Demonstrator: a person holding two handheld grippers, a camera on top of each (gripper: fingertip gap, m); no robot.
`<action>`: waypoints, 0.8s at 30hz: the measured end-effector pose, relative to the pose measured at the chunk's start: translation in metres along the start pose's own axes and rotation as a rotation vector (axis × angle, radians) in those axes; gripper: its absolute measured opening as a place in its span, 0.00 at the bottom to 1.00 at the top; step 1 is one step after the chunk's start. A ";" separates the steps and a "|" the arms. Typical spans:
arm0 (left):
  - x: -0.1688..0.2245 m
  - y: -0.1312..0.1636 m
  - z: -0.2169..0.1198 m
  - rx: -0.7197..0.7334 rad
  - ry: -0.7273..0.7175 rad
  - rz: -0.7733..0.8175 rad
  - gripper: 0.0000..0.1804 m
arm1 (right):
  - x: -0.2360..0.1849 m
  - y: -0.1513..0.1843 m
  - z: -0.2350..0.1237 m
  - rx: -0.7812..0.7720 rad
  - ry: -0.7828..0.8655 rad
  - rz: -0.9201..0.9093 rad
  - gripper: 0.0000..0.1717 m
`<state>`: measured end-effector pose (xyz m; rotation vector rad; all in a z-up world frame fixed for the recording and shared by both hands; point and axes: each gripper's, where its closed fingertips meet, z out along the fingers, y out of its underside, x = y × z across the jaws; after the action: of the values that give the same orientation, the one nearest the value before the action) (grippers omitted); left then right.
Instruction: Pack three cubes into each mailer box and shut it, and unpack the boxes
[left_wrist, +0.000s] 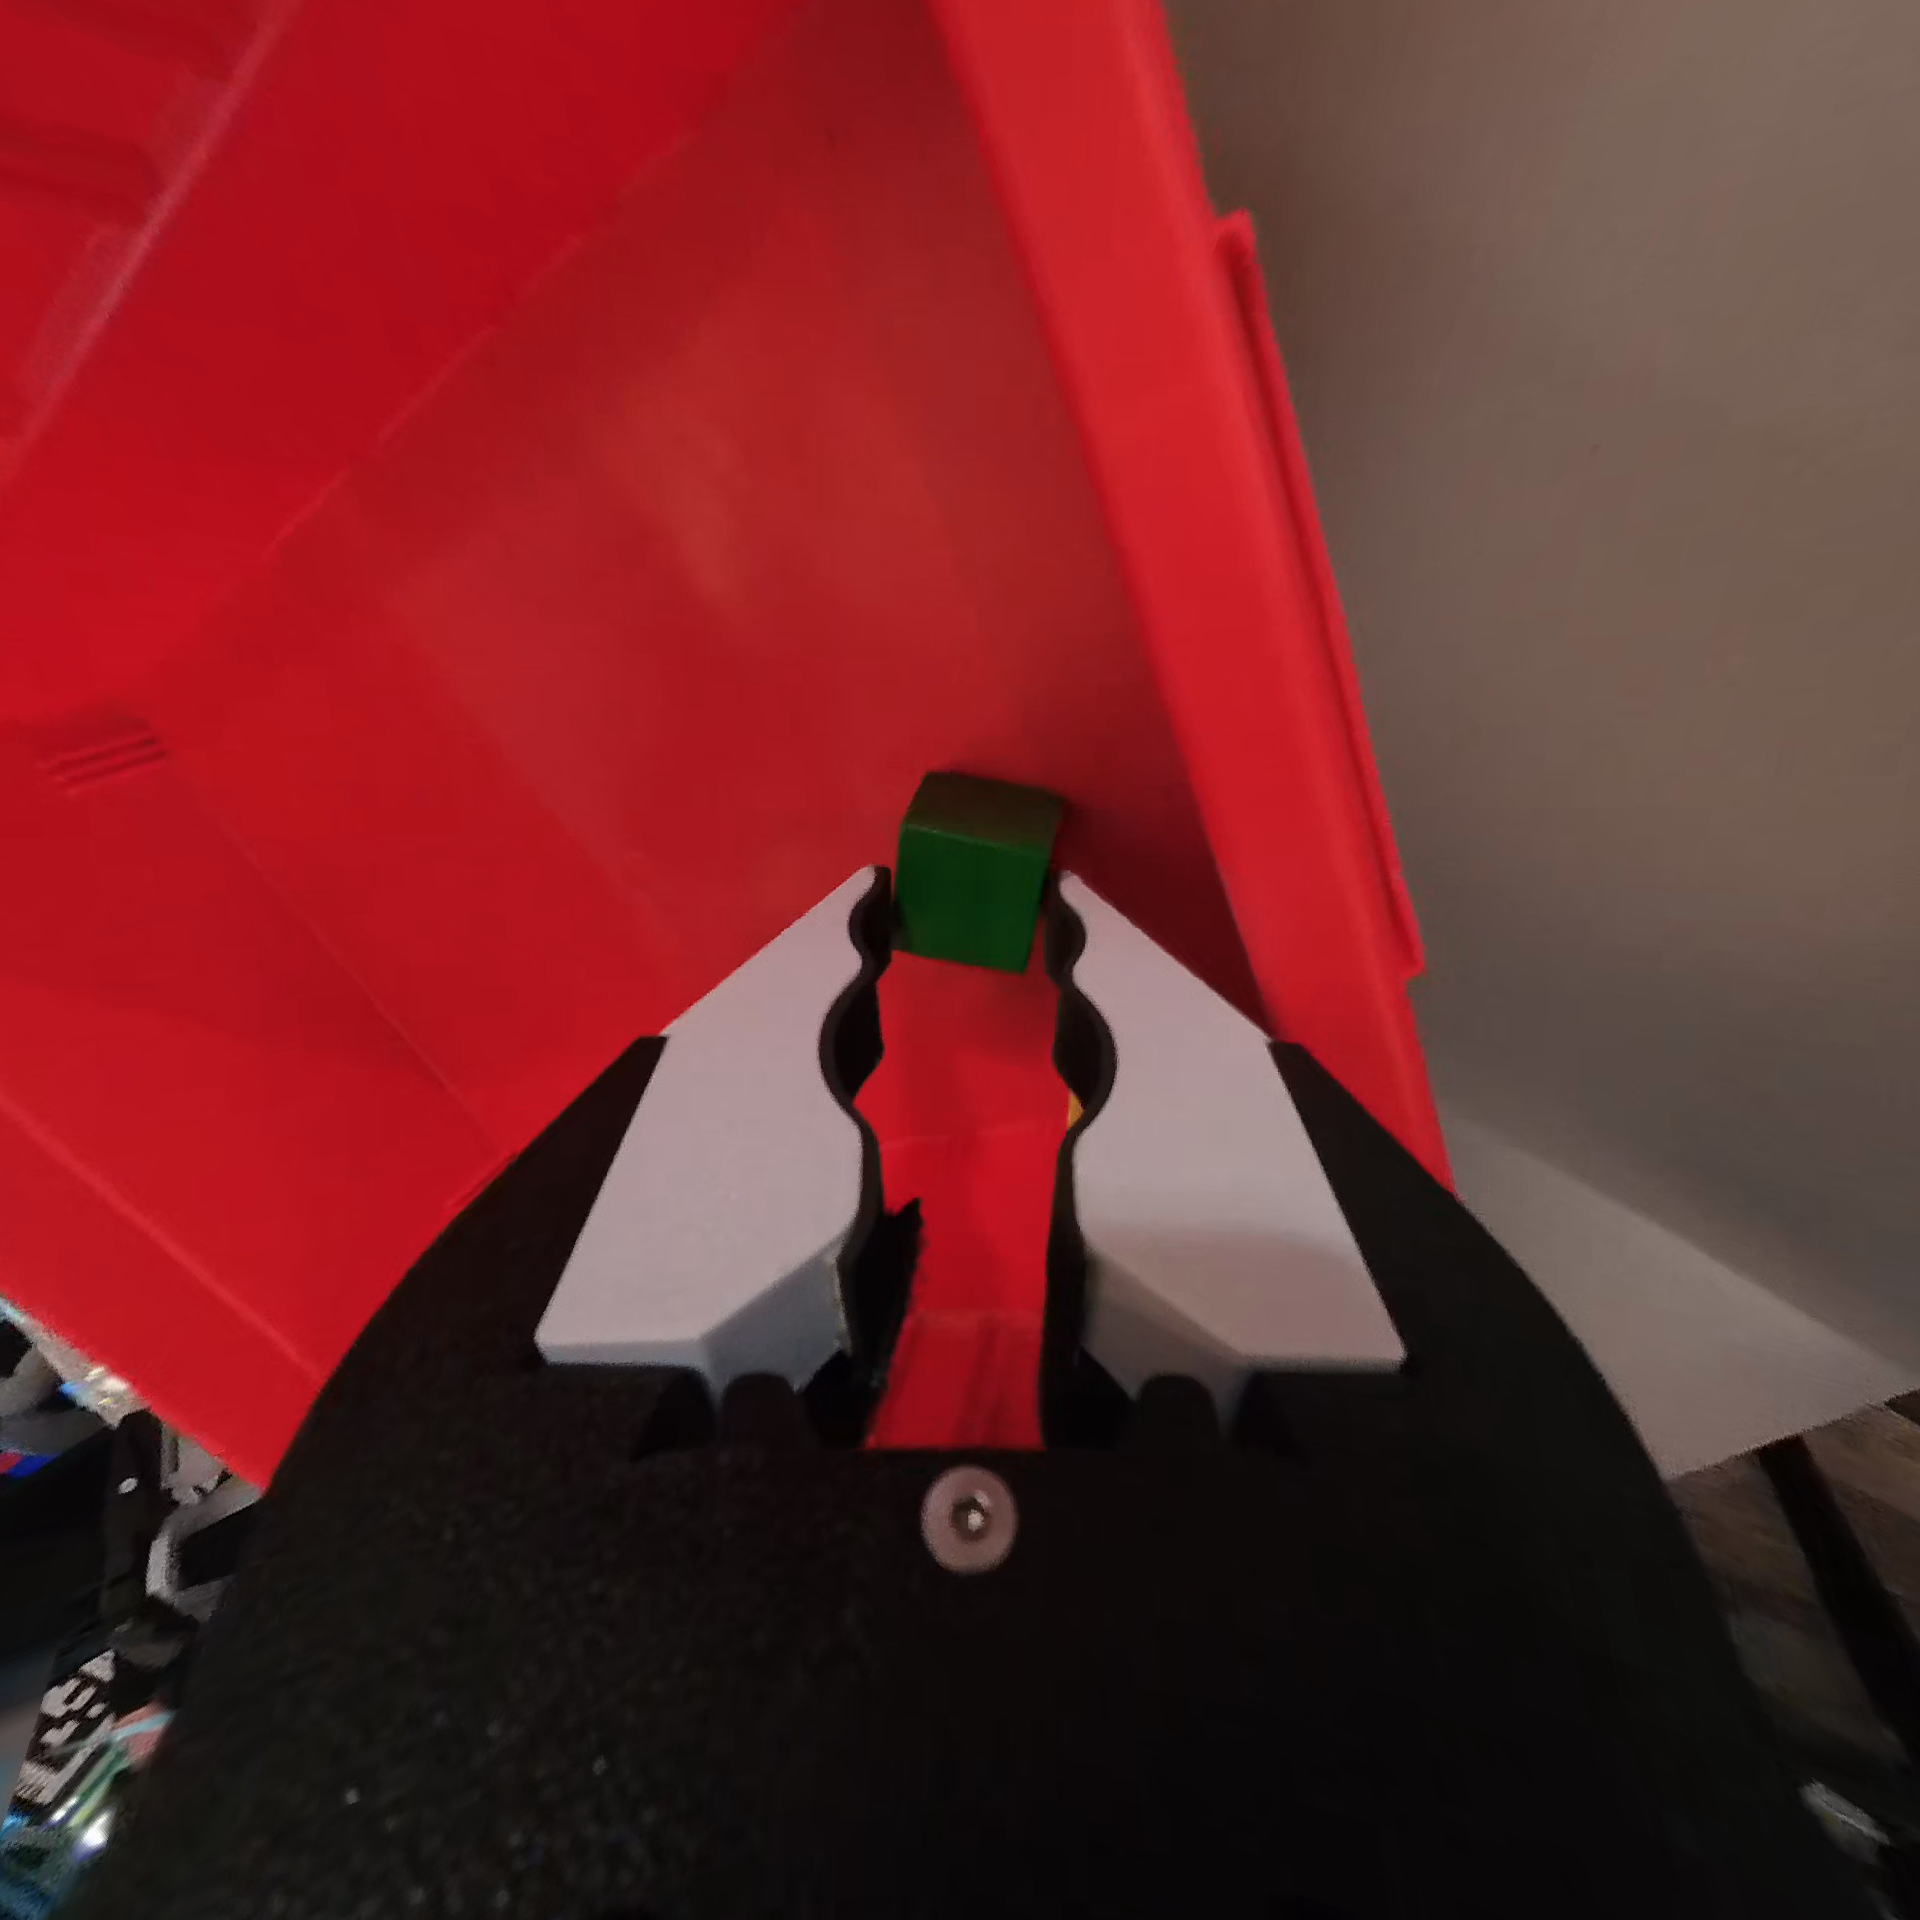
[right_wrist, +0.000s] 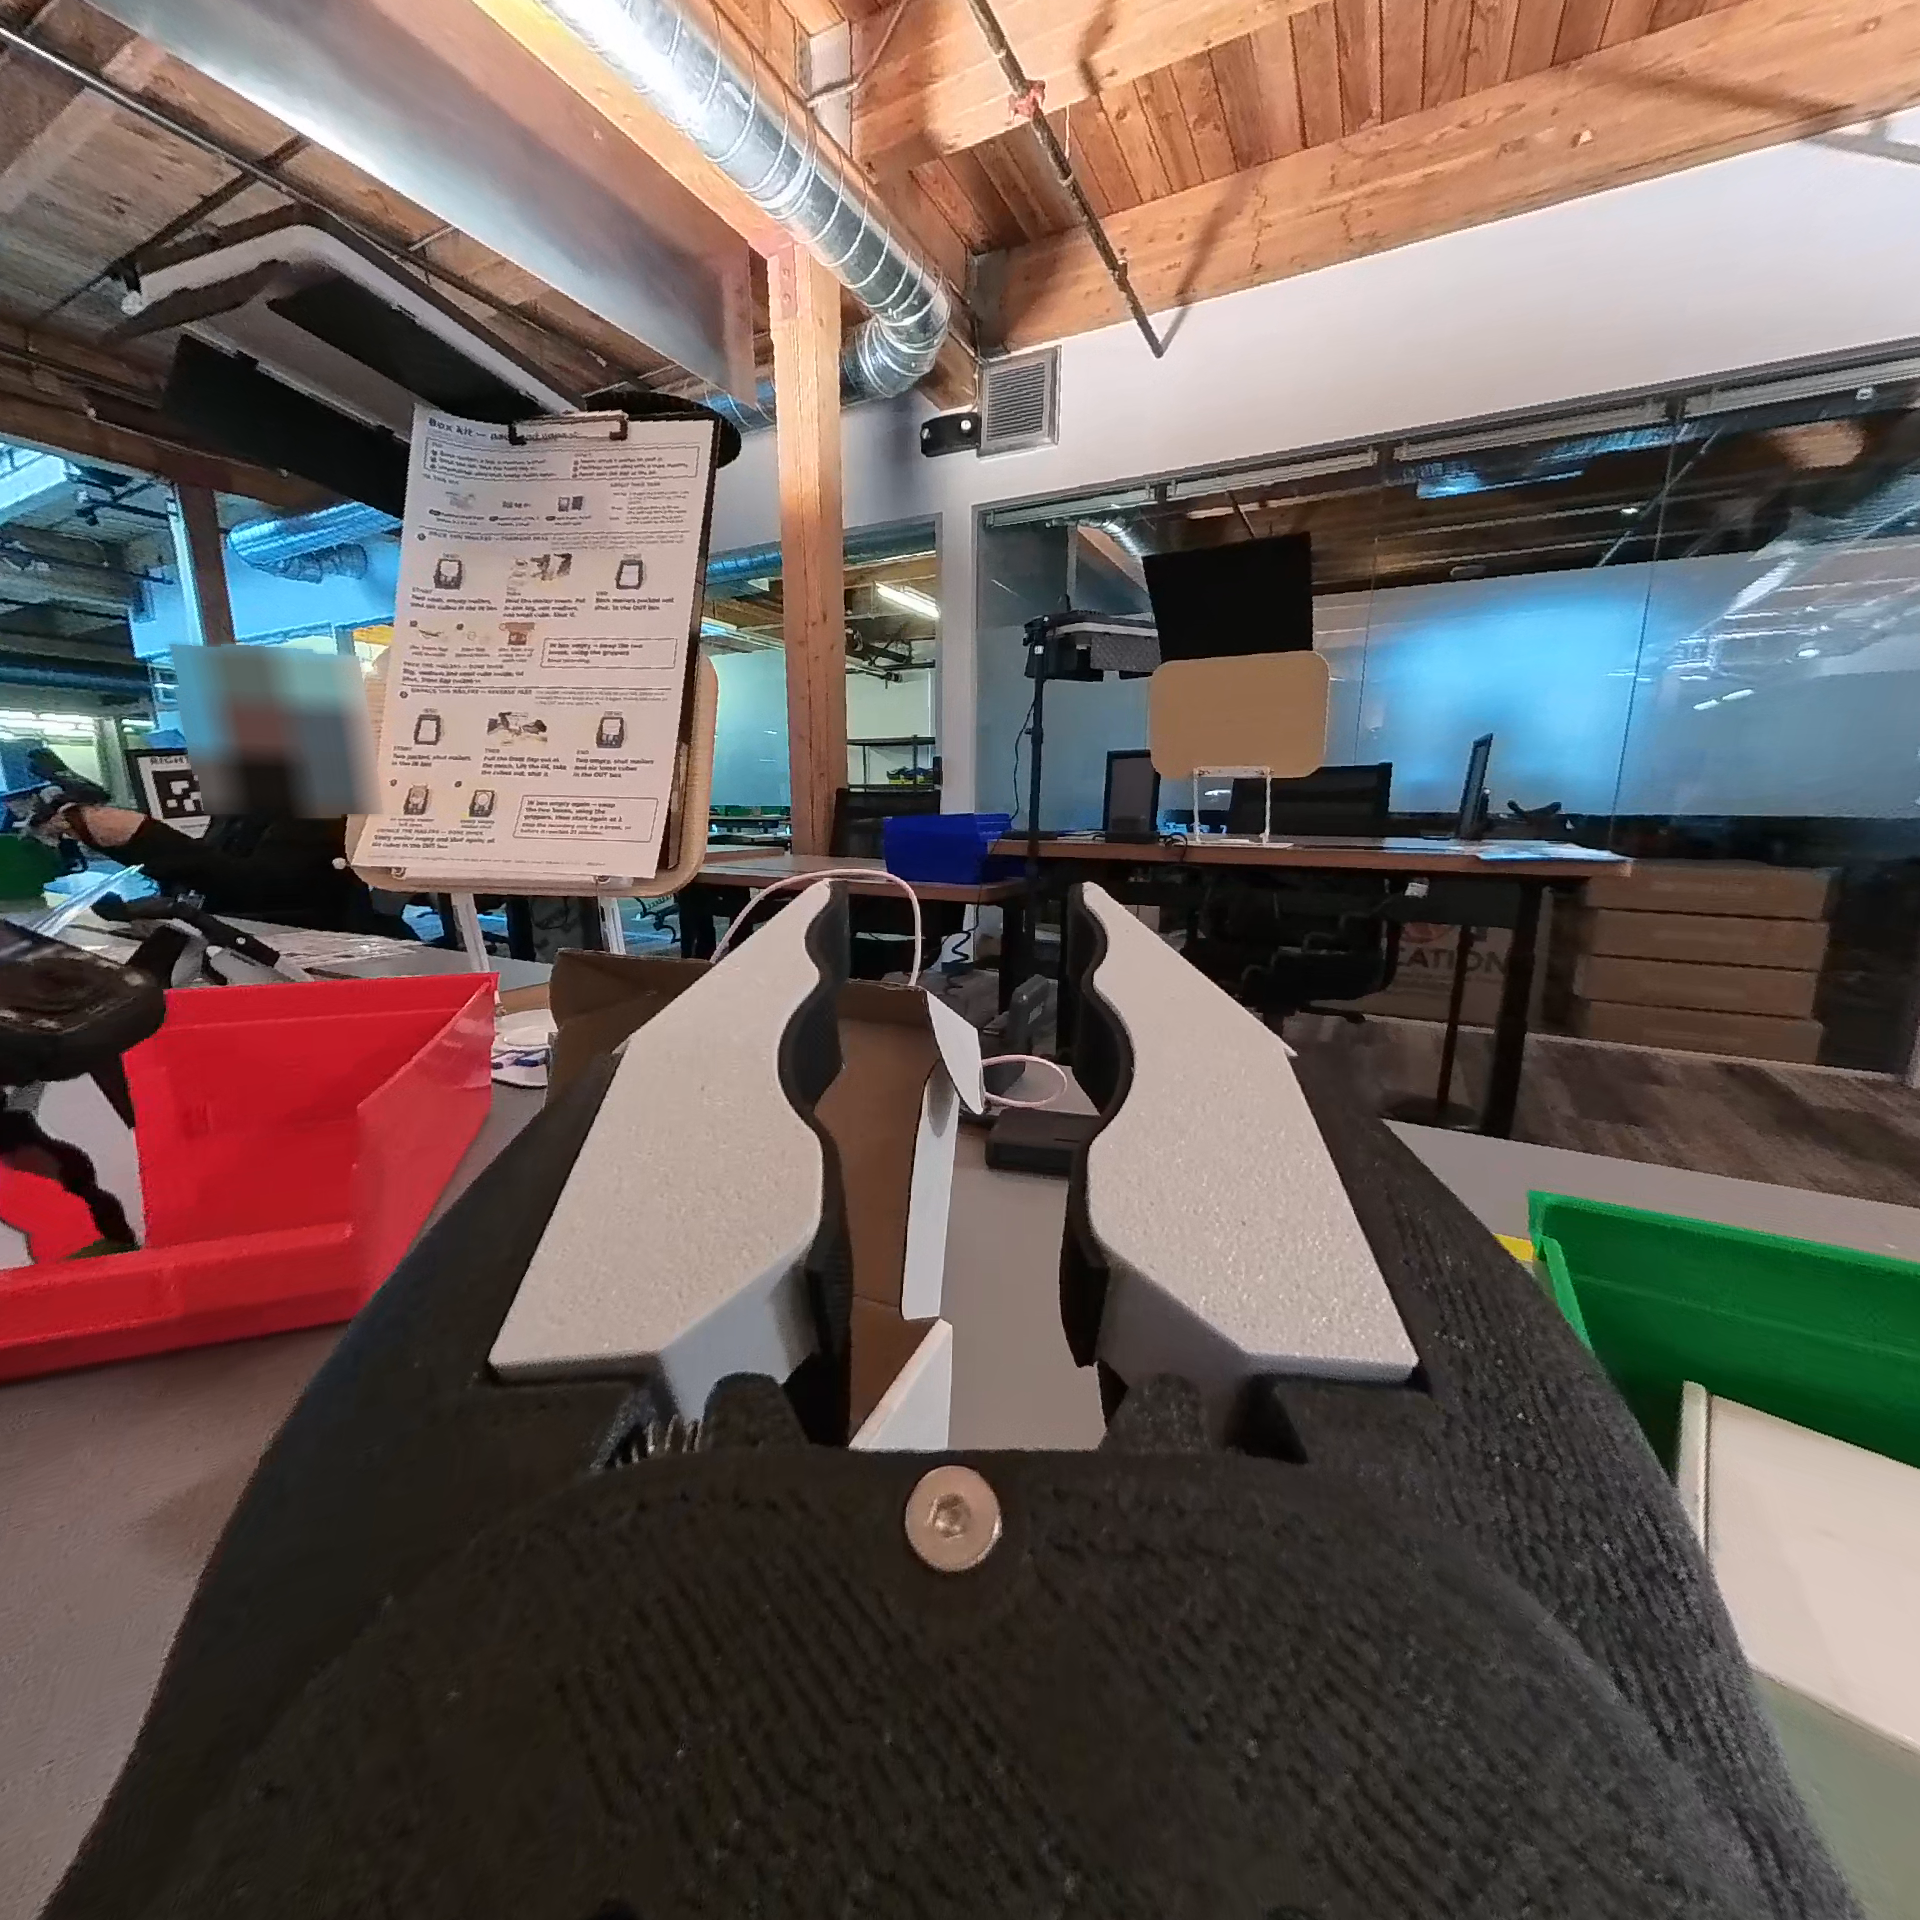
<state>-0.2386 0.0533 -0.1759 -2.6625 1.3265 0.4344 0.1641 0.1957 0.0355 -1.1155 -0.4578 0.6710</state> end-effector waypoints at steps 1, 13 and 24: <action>-0.003 0.000 -0.002 0.000 -0.024 0.005 0.14 | 0.000 0.000 0.000 0.000 -0.001 0.000 0.23; -0.022 -0.097 -0.102 0.414 -0.482 0.049 0.14 | 0.000 0.000 0.000 0.000 0.006 -0.012 0.23; 0.051 -0.252 -0.109 0.672 -0.175 0.237 0.14 | 0.010 -0.010 -0.005 0.044 0.086 -0.071 0.25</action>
<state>0.0131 0.1393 -0.0901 -1.8930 1.4208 0.1886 0.1771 0.1966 0.0429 -1.0772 -0.4048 0.5665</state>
